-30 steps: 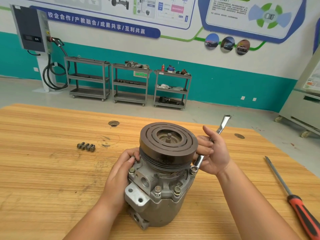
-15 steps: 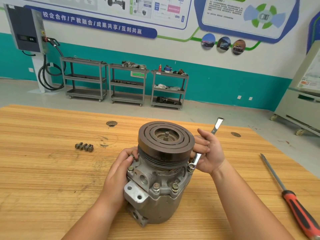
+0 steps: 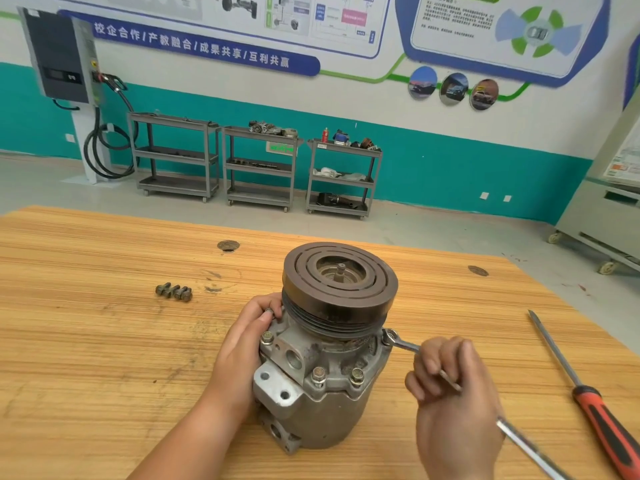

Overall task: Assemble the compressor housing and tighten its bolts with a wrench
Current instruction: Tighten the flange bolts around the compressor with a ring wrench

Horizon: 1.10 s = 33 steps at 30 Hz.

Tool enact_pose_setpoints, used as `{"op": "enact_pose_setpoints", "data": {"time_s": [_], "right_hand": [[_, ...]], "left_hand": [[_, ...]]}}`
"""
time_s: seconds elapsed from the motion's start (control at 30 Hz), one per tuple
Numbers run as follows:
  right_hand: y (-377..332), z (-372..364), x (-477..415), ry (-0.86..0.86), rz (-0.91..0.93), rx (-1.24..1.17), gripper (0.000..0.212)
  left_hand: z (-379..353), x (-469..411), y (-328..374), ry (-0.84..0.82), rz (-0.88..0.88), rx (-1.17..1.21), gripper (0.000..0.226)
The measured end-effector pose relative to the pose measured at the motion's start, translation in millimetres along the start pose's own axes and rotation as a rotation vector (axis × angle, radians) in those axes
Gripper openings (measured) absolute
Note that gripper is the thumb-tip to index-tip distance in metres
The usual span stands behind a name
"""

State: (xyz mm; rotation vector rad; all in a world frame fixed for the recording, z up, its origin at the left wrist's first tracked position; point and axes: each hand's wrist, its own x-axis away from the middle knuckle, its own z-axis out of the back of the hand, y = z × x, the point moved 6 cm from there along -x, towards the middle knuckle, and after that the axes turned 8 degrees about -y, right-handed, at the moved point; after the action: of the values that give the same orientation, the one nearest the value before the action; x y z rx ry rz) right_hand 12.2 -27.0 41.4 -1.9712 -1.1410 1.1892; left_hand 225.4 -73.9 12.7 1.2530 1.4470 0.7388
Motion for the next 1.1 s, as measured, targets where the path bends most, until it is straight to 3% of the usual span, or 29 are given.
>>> {"op": "enact_pose_setpoints", "data": {"time_s": [0.1,0.27,0.4,0.43,0.53,0.7,0.97,1.1], "right_hand": [[-6.3,-20.0,18.8,0.043,0.158,0.292,0.035],[-3.1,-40.8,37.2,-0.033,0.137,0.444,0.035],[-31.9,-33.5,28.1,0.014,0.281,0.323,0.013],[-41.3,-26.8,18.1,0.021,0.283,0.257,0.017],[-45.2,-13.1,-21.2,-0.156,0.061,-0.017,0.047],[8.9,-3.3,-73.2,-0.302,-0.458,-0.282,0.061],[49.1,-25.0,-85.6,-0.648,-0.945,-0.597,0.052],[49.9,-33.7,-85.7,-0.656,-0.981,-0.485,0.05]], "left_hand": [[0.1,0.3,-0.1,-0.002,0.001,0.002,0.021],[-0.3,0.2,1.1,0.0,-0.014,-0.017,0.022],[-0.9,0.0,1.7,-0.015,-0.022,-0.032,0.022],[-1.4,-0.2,1.4,-0.02,-0.023,-0.032,0.023],[-1.5,-0.6,1.6,-0.019,-0.033,-0.043,0.023],[-1.5,-0.3,1.5,-0.025,-0.022,-0.014,0.025],[-0.7,-0.2,1.5,-0.025,-0.025,-0.023,0.024],[-1.3,-0.4,1.7,-0.029,-0.025,-0.017,0.023]]}}
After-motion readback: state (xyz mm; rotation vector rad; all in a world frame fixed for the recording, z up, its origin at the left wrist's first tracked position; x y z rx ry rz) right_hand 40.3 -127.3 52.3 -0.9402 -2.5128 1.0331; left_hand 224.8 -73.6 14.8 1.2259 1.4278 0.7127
